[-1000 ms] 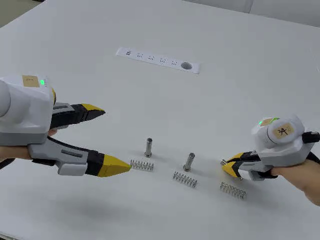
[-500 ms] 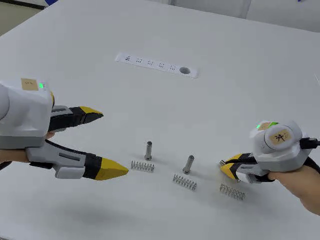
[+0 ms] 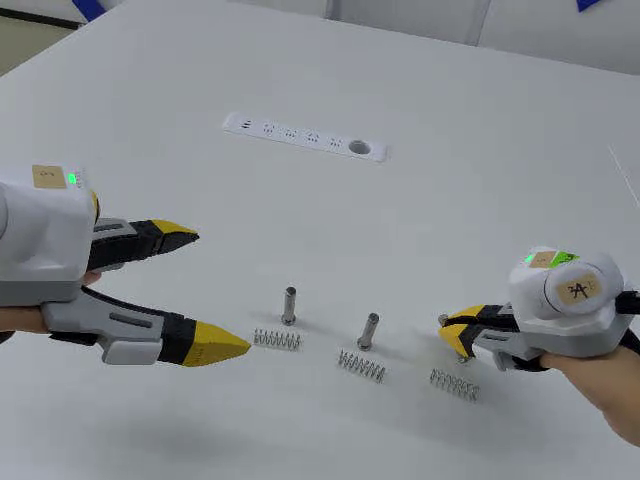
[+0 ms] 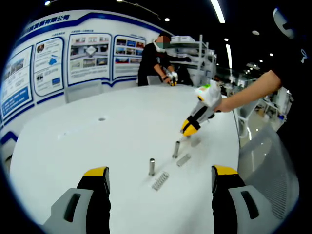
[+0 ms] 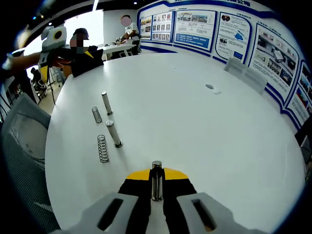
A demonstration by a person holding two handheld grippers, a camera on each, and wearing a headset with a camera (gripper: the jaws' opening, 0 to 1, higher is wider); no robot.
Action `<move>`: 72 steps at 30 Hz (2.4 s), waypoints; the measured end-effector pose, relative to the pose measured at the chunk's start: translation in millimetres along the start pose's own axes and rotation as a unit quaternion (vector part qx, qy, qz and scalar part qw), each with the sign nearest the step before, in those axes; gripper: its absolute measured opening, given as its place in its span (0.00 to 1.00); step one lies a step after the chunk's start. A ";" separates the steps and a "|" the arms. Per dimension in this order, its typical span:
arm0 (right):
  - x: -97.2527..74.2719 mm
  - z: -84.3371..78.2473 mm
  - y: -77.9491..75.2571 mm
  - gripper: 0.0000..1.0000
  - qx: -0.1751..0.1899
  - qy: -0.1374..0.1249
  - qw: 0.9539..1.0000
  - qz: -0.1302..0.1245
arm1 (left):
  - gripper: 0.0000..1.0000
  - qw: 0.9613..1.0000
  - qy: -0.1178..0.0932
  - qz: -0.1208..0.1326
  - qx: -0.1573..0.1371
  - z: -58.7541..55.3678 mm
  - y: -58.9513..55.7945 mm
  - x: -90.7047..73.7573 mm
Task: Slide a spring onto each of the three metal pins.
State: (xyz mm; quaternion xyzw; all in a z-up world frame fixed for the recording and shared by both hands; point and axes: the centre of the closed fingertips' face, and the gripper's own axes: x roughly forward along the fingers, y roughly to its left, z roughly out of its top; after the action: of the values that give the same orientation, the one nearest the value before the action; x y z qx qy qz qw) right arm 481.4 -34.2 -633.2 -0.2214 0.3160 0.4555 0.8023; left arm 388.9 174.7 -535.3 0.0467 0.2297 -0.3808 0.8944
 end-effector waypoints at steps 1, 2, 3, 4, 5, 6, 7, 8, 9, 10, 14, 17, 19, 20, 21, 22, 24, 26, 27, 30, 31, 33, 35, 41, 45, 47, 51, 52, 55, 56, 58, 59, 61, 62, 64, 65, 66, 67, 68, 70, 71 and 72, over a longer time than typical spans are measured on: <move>-1.0 0.7 -0.1 0.08 -0.002 -0.005 1.000 -0.002 | 0.88 1.000 0.000 0.000 0.000 0.3 -0.2 -0.3; -2.2 0.0 0.0 0.08 -0.003 -0.009 1.000 -0.003 | 0.88 1.000 0.000 0.000 0.001 0.7 -0.5 -0.7; -2.8 -0.3 0.1 0.08 0.001 -0.011 1.000 -0.003 | 0.88 1.000 0.000 0.000 0.001 1.0 -0.9 -1.0; -3.5 -0.3 -0.4 0.08 0.005 -0.015 1.000 -0.005 | 0.88 1.000 0.000 0.000 0.002 1.0 -1.1 -1.3; -4.5 0.0 -0.9 0.08 0.008 -0.022 1.000 -0.005 | 0.88 1.000 0.001 0.000 0.002 0.8 -1.4 -1.7; -5.2 0.8 -1.3 0.08 0.019 -0.029 0.999 -0.005 | 0.88 1.000 0.001 0.000 0.002 0.5 -1.5 -1.9; -6.6 1.1 -1.7 0.08 0.029 -0.036 0.999 -0.008 | 0.88 1.000 0.003 0.000 0.002 -0.4 -1.8 -2.2; -7.4 1.7 -2.1 0.08 0.032 -0.042 0.999 -0.008 | 0.87 1.000 0.005 0.000 0.002 -1.1 -2.1 -2.4; -8.2 0.9 -2.6 0.08 0.038 -0.045 0.998 -0.009 | 0.87 1.000 0.006 0.000 0.002 -1.6 -2.5 -2.6; -9.5 0.3 -3.2 0.08 0.044 -0.052 0.998 -0.010 | 0.87 1.000 0.008 -0.001 0.003 -1.8 -3.3 -2.7; -13.9 -0.5 -4.0 0.08 0.070 -0.077 0.995 -0.012 | 0.87 1.000 0.010 -0.001 0.003 -1.7 -4.8 -2.5; -16.1 -2.1 -5.0 0.08 0.078 -0.087 0.993 -0.016 | 0.87 1.000 0.010 -0.001 0.004 0.2 -5.7 -1.9; -16.7 -2.5 -5.3 0.08 0.079 -0.093 0.992 -0.018 | 0.87 1.000 0.010 -0.002 0.004 1.2 -6.4 -1.2; -17.3 -2.6 -5.4 0.08 0.078 -0.096 0.992 -0.019 | 0.87 1.000 0.010 -0.002 0.005 1.5 -6.7 -1.0; -17.3 -2.6 -5.6 0.08 0.080 -0.099 0.992 -0.020 | 0.87 1.000 0.010 -0.002 0.005 1.7 -6.9 -0.9; -18.0 -2.1 -6.2 0.08 0.087 -0.106 0.990 -0.020 | 0.87 1.000 0.011 -0.002 0.005 1.9 -7.2 -0.8; -19.4 -0.4 -7.0 0.08 0.093 -0.117 0.989 -0.025 | 0.87 1.000 0.011 -0.003 0.005 2.3 -7.8 -1.1; -20.6 0.8 -8.0 0.08 0.105 -0.127 0.986 -0.027 | 0.87 1.000 0.011 -0.002 0.006 2.2 -7.9 -1.9; -21.0 0.7 -7.3 0.08 0.105 -0.131 0.985 -0.026 | 0.87 1.000 0.012 -0.002 0.005 1.8 -7.8 -2.5; -20.5 -2.9 -2.4 0.08 0.105 -0.131 0.985 -0.026 | 0.87 1.000 0.014 0.001 0.004 0.0 -7.1 -3.8; -21.0 -4.5 0.6 0.08 0.103 -0.131 0.986 -0.022 | 0.87 1.000 0.014 0.002 0.003 -0.4 -7.0 -4.2; -21.6 -3.6 1.6 0.08 0.114 -0.142 0.983 -0.024 | 0.87 1.000 0.014 0.001 0.001 -1.1 -8.1 -4.9; -21.9 -4.3 2.6 0.08 0.116 -0.147 0.982 -0.026 | 0.87 1.000 0.016 0.001 0.002 -2.7 -8.8 -5.2; -21.6 -3.7 6.1 0.08 0.099 -0.153 0.983 -0.029 | 0.87 1.000 0.016 0.001 0.000 -3.8 -10.1 -5.6; -20.7 -2.0 5.0 0.08 0.088 -0.152 0.984 -0.033 | 0.87 1.000 0.016 0.001 0.000 -3.9 -10.5 -5.8; -18.6 -0.3 3.7 0.08 0.087 -0.152 0.984 -0.034 | 0.87 1.000 0.016 0.001 0.001 -3.7 -10.8 -6.0; -15.0 2.5 1.6 0.08 0.086 -0.154 0.984 -0.033 | 0.87 1.000 0.017 0.003 0.000 -4.4 -10.3 -7.0; -13.9 3.1 1.9 0.08 0.086 -0.155 0.984 -0.032 | 0.87 1.000 0.017 0.003 0.000 -4.5 -10.4 -7.7; -14.6 3.7 4.4 0.08 0.084 -0.160 0.983 -0.030 | 0.87 1.000 0.020 0.003 0.000 -6.1 -11.2 -9.5; -14.5 3.7 5.2 0.08 0.085 -0.162 0.983 -0.030 | 0.87 1.000 0.022 0.004 0.000 -6.8 -11.2 -9.9; -15.5 2.5 6.7 0.08 0.086 -0.167 0.982 -0.031 | 0.87 1.000 0.025 0.005 0.000 -8.3 -11.2 -10.6; -16.2 1.9 6.4 0.08 0.087 -0.168 0.981 -0.032 | 0.87 1.000 0.026 0.006 0.000 -9.0 -10.9 -10.9; -17.4 1.4 8.3 0.08 0.083 -0.167 0.982 -0.034 | 0.87 1.000 0.029 0.008 -0.001 -10.6 -10.0 -10.9; -17.6 1.2 8.8 0.09 0.081 -0.166 0.982 -0.034 | 0.86 1.000 0.027 0.008 -0.002 -10.2 -10.2 -10.4; -18.4 0.4 9.0 0.09 0.079 -0.166 0.982 -0.035 | 0.86 1.000 0.027 0.007 -0.004 -10.1 -11.1 -9.2; -18.7 0.2 8.8 0.09 0.080 -0.166 0.982 -0.036 | 0.86 1.000 0.027 0.006 -0.004 -10.3 -11.9 -8.5; -18.7 0.1 8.6 0.09 0.081 -0.166 0.982 -0.037 | 0.86 1.000 0.029 0.004 -0.003 -10.6 -12.7 -7.6; -19.1 0.0 8.2 0.09 0.083 -0.166 0.982 -0.038 | 0.86 1.000 0.031 0.002 -0.001 -10.9 -14.1 -6.7; -19.2 0.1 8.3 0.09 0.082 -0.166 0.982 -0.038 | 0.86 1.000 0.031 0.001 0.000 -10.9 -14.8 -6.1; -20.2 1.7 9.4 0.09 0.083 -0.169 0.981 -0.036 | 0.86 1.000 0.031 -0.001 0.001 -10.3 -15.9 -5.3; -21.1 3.0 9.8 0.09 0.085 -0.171 0.981 -0.035 | 0.86 1.000 0.031 -0.001 0.001 -10.1 -16.2 -5.2; -22.4 4.5 9.6 0.10 0.086 -0.173 0.981 -0.036 | 0.86 1.000 0.031 -0.002 0.001 -10.1 -16.2 -4.9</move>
State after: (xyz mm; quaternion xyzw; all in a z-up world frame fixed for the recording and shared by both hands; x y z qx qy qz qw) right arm 465.7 -39.9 -614.8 -0.0810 0.2024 0.4288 0.8767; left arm 370.7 169.1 -540.6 0.0588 0.2570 -0.3808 0.8863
